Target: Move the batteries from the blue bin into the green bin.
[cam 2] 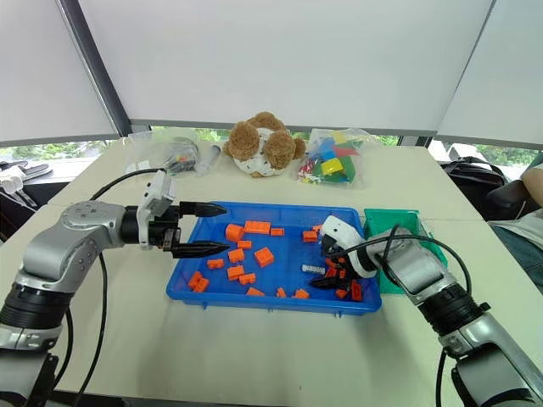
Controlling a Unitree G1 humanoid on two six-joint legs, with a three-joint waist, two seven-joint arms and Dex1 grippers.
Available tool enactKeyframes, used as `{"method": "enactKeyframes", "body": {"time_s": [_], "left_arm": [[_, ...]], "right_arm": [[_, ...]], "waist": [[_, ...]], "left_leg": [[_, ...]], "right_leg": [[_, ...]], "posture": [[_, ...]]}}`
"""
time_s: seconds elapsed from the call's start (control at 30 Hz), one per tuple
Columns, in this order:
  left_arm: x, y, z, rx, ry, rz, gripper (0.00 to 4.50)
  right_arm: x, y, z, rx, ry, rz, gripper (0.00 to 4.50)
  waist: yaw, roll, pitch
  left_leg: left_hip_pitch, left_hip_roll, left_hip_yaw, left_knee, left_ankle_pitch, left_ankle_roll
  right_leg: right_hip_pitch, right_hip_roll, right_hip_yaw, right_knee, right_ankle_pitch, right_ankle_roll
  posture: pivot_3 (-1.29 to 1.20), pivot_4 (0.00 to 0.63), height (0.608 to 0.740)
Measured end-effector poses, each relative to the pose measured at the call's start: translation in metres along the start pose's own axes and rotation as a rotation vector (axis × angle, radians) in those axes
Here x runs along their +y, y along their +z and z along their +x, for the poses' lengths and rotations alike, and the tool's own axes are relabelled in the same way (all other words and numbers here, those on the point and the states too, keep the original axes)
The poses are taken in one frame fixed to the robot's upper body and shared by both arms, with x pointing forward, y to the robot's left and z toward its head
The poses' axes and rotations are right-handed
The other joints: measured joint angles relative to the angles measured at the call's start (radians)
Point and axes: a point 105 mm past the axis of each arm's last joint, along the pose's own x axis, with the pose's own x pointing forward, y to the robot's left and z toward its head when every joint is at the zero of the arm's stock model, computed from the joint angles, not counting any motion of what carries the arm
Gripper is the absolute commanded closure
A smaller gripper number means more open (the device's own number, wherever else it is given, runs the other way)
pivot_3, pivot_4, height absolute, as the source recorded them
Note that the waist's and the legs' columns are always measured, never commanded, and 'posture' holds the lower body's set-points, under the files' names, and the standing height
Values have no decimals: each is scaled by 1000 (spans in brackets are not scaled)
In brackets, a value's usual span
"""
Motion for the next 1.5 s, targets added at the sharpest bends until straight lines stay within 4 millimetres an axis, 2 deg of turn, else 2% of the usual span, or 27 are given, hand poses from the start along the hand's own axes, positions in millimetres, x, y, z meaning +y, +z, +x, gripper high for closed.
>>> {"method": "enactKeyframes", "body": {"time_s": [0.03, 0.23, 0.27, 0.43, 0.5, 0.6, 0.67, 0.7, 0.77, 0.83, 0.97, 1.03, 1.1, 1.23, 1.27, 1.4, 1.5], "left_arm": [[-1, 1, 0, 0, 0, 5, 0], [0, 1, -1, 6, 12, 0, 0], [0, 1, -1, 6, 12, 0, 0], [0, 1, 0, 5, 12, -1, 0], [0, 1, 0, 4, 12, -1, 0], [0, 2, 1, 0, 8, -3, 0], [0, 1, 0, 0, 9, -5, 0], [-1, 1, 0, 0, 9, -6, 0], [-1, 1, 1, -4, 6, -8, 0], [-2, 2, 1, -9, 2, -10, 0], [-2, 2, 1, -12, -2, -24, 0], [-2, 2, 1, -12, -4, -28, 0], [-2, 3, 1, -16, -8, -29, 0], [-2, 5, 1, -29, -18, -34, 0], [-2, 5, 1, -30, -21, -35, 0], [-2, 4, 0, -31, -27, -40, 0], [-2, 4, -1, -28, -25, -44, 0]], "right_arm": [[-1, 1, 1, 0, -1, -5, 898], [1, 3, 4, -8, 22, -35, 4105], [1, 4, 4, -9, 25, -40, 4475], [-1, 14, -4, -32, -19, -49, 4464], [-12, 27, -17, -89, -98, -32, 4464], [-43, 49, -63, -179, -311, 1, 4464], [-66, 49, -106, -210, -488, 53, 4464], [-73, 45, -124, -214, -560, 81, 4464], [-79, 32, -144, -192, -644, 125, 4464], [-78, 10, -147, -137, -669, 175, 4464], [-65, -36, -138, -12, -643, 271, 4464], [-60, -44, -136, 1, -627, 291, 3424], [-59, -43, -138, -8, -630, 289, 2585], [-59, -41, -140, -13, -633, 283, 425], [-59, -41, -141, -12, -632, 280, 42], [-52, -28, -147, -28, -597, 217, 10], [-38, -5, -148, -107, -513, 156, 10]], "waist": [[0, 0, 0], [1, 0, 0], [1, 0, 0], [1, 0, 0], [1, 0, 0], [6, 0, 0], [12, 0, 0], [14, 0, 0], [12, 0, 0], [6, 0, 0], [1, 0, 0], [-4, 0, 0], [-4, 1, 0], [0, 1, 0], [1, 1, 0], [2, 1, 0], [2, 1, 0]], "left_leg": [[0, 0, 0, 0, 0, 0], [0, 0, 0, 0, 0, 0], [0, 0, 0, 0, 0, 0], [0, 0, 0, 0, 0, 0], [0, 0, 0, 0, 0, 0], [0, 0, 0, 0, 0, 0], [0, 0, 0, 0, 0, 0], [0, 0, 0, 0, 0, 0], [0, 0, 0, 0, 0, 0], [0, 0, 0, 0, 0, 0], [0, 0, 0, 0, 0, 0], [0, 0, 0, 0, 0, 0], [0, 0, 0, 0, 0, -1], [0, 0, 0, 0, 0, -1], [0, 0, 0, 0, 0, -1], [0, 0, 0, 0, 0, -1], [0, 0, 0, 0, 0, -1]], "right_leg": [[0, 0, 0, 0, 0, 0], [0, 0, 0, 0, 0, 0], [0, 0, 0, 0, 0, 0], [0, 0, 0, 0, 0, 0], [0, 0, 0, 0, 0, 0], [0, 0, 0, 0, 0, 0], [0, -1, 0, 0, 0, 0], [0, -1, 0, 0, 0, 0], [0, 0, 0, 0, 0, 0], [0, 0, 0, 0, 0, 0], [0, 0, 0, 0, 0, 0], [0, 0, 0, 0, 0, 0], [0, 0, 0, 1, 0, 0], [0, 0, 0, 1, 0, 0], [0, 0, 0, 1, 0, 0], [0, 0, 0, 0, 0, 0], [0, 0, 0, 1, 0, 0]], "posture": [[0, 150, 710], [0, 150, 710], [0, 150, 710], [0, 150, 710], [0, 150, 710], [0, 150, 710], [0, 150, 710], [0, 150, 710], [0, 150, 710], [0, 150, 710], [0, 150, 710], [0, 150, 710], [0, 150, 710], [0, 150, 710], [0, 150, 710], [0, 150, 710], [0, 150, 710]]}}
